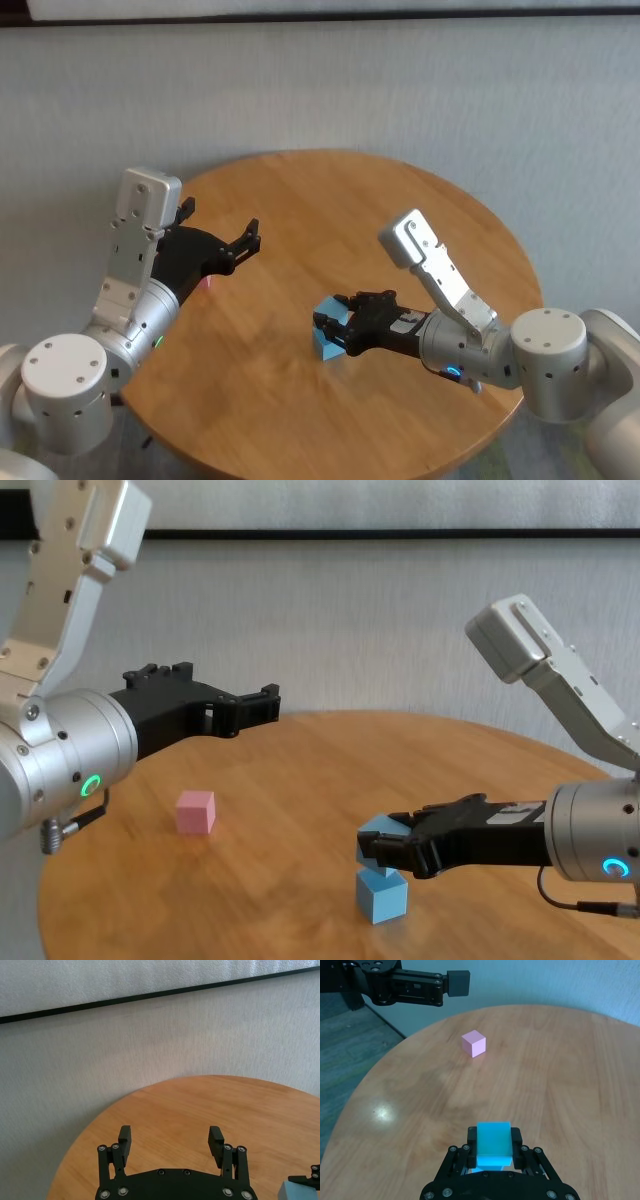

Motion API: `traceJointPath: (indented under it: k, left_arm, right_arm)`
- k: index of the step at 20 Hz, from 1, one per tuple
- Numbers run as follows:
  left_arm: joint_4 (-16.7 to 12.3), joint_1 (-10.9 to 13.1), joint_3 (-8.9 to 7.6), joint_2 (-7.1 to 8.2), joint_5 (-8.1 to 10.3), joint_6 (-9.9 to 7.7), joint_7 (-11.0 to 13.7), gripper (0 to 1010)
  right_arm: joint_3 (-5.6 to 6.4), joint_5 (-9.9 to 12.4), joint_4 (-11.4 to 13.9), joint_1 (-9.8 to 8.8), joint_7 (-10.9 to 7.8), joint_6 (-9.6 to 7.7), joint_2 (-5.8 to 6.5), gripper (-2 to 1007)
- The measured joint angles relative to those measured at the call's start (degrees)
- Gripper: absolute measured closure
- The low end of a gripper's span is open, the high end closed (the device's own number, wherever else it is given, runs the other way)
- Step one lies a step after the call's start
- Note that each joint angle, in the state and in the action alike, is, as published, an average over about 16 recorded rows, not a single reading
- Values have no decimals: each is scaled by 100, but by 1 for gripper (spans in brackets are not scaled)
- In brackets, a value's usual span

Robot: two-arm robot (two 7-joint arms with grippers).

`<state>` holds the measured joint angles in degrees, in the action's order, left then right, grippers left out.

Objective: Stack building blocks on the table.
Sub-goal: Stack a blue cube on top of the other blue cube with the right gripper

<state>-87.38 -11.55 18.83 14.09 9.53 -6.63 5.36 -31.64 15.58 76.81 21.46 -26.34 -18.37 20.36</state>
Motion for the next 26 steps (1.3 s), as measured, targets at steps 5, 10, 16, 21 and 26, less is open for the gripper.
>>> traceJointPath:
  k: [5,10,16,21,26]
  left_arm:
    - [0,0,0,0,0,0,0,9]
    - [0,0,0,0,0,0,0,9]
    - [0,0,0,0,0,0,0,9]
    - [0,0,0,0,0,0,0,9]
    - [0,0,0,0,0,0,0,9]
  right_arm:
    - [10,-45,-22,14,15,-68,-31,647]
    - [29,-62,-12,5,11,-138,-46,647]
    - [48,-47,29,-18,0,-220,-54,647]
    - [49,-44,47,-26,5,-272,-65,647]
    - [36,-65,43,-21,15,-301,-75,647]
